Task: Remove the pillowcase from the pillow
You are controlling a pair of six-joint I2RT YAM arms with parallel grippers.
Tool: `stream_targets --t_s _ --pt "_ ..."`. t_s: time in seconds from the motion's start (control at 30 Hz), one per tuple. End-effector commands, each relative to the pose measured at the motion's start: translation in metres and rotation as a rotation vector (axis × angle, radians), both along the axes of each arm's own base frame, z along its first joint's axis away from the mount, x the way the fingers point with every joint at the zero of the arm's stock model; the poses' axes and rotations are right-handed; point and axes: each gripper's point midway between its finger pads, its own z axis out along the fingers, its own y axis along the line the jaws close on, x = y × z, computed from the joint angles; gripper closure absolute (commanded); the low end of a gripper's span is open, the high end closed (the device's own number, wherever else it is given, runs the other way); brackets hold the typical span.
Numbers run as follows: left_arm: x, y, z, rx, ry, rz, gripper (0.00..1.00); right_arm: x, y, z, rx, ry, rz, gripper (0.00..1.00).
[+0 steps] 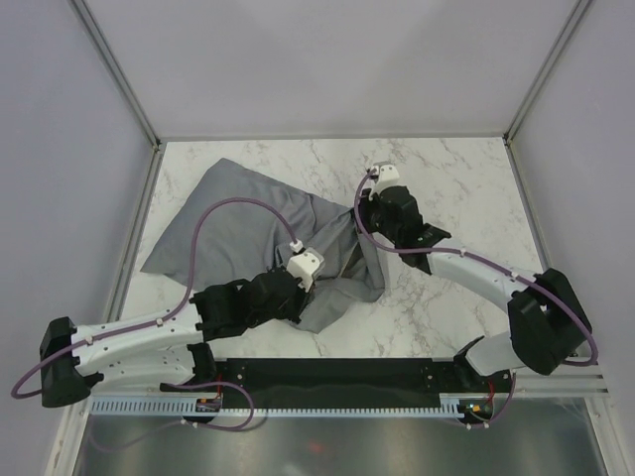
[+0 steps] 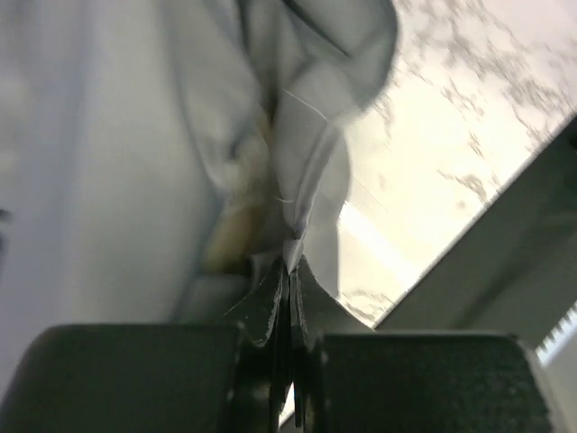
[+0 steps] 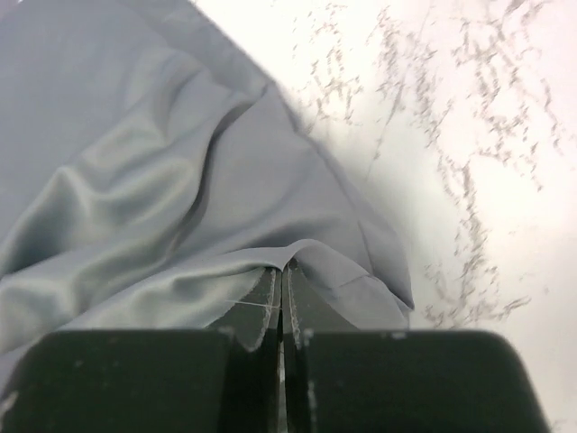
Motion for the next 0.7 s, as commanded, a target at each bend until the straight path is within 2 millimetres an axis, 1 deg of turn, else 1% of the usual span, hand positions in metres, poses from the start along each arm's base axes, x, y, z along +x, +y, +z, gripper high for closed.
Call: stream_targets --t_s 0.0,0.03,0.07,0.1,0.13,0.17,0.2,0.23,0.27,0.3,0.33,0.4,0.43,0.47,0.5,0.53,0.57,0.6,0.63,0.67 --pt "-0.029 -0.022 0.002 0.004 0.052 -0.181 0.98 0.029 -0.004 0.012 -0.035 -0.034 -0.015 1.0" --pt "-0.032 -0.023 0.0 0.013 0.058 -0.189 0.98 0.034 -0.005 0.005 -0.048 -0.02 -0.017 1.0" --pt "-0.035 -0.023 -0.002 0.021 0.066 -0.195 0.98 0.041 -0.011 0.003 -0.052 -0.016 -0.036 1.0" --pt "-0.039 -0.023 -0.003 0.031 0.078 -0.204 0.98 0.047 -0.012 0.007 -0.049 -0.023 -0.045 1.0" --pt "-0.041 -0.022 -0.004 0.039 0.086 -0.205 0.98 0.053 -0.015 -0.001 -0.056 -0.007 -0.055 1.0" --pt "-0.041 -0.02 -0.004 0.041 0.095 -0.197 0.98 0.061 -0.022 -0.001 -0.057 -0.005 -0.075 1.0" --pt "-0.039 -0.017 -0.004 0.049 0.091 -0.177 0.98 0.067 -0.022 0.002 -0.05 -0.01 -0.08 1.0" --pt "-0.039 -0.012 -0.006 0.067 0.103 -0.16 0.98 0.072 -0.022 -0.007 -0.057 0.005 -0.08 1.0" --pt "-0.038 -0.008 -0.008 0.083 0.102 -0.145 0.98 0.078 -0.025 -0.009 -0.056 0.01 -0.089 1.0" --pt "-0.037 -0.006 -0.007 0.093 0.104 -0.13 0.98 0.085 -0.022 -0.004 -0.048 0.0 -0.085 1.0" --pt "-0.038 0.0 -0.013 0.124 0.126 -0.106 0.98 0.088 -0.02 -0.013 -0.055 0.016 -0.08 1.0" --pt "-0.032 0.011 -0.017 0.173 0.126 -0.04 0.98 0.097 -0.013 -0.01 -0.036 0.005 -0.073 1.0" --pt "-0.03 0.016 -0.025 0.216 0.14 -0.01 0.98 0.1 -0.009 -0.02 -0.04 0.021 -0.063 1.0" --pt "-0.032 0.027 -0.032 0.264 0.17 0.03 0.98 0.102 -0.005 -0.023 -0.031 0.033 -0.048 1.0" --pt "-0.028 0.029 -0.031 0.283 0.168 0.064 0.98 0.106 -0.001 -0.022 -0.024 0.032 -0.041 1.0" --pt "-0.029 0.032 -0.033 0.293 0.188 0.102 0.98 0.107 0.001 -0.035 -0.032 0.055 -0.038 1.0" --pt "-0.028 0.039 -0.041 0.352 0.2 0.13 0.98 0.109 0.002 -0.039 -0.033 0.061 -0.039 1.0" --pt "-0.027 0.039 -0.039 0.359 0.204 0.151 0.98 0.111 0.003 -0.042 -0.033 0.065 -0.041 1.0" --pt "-0.026 0.041 -0.039 0.366 0.214 0.182 0.98 0.111 0.003 -0.05 -0.039 0.081 -0.04 1.0" --pt "-0.026 0.047 -0.043 0.411 0.22 0.204 0.94 0.11 0.003 -0.053 -0.042 0.086 -0.04 1.0"
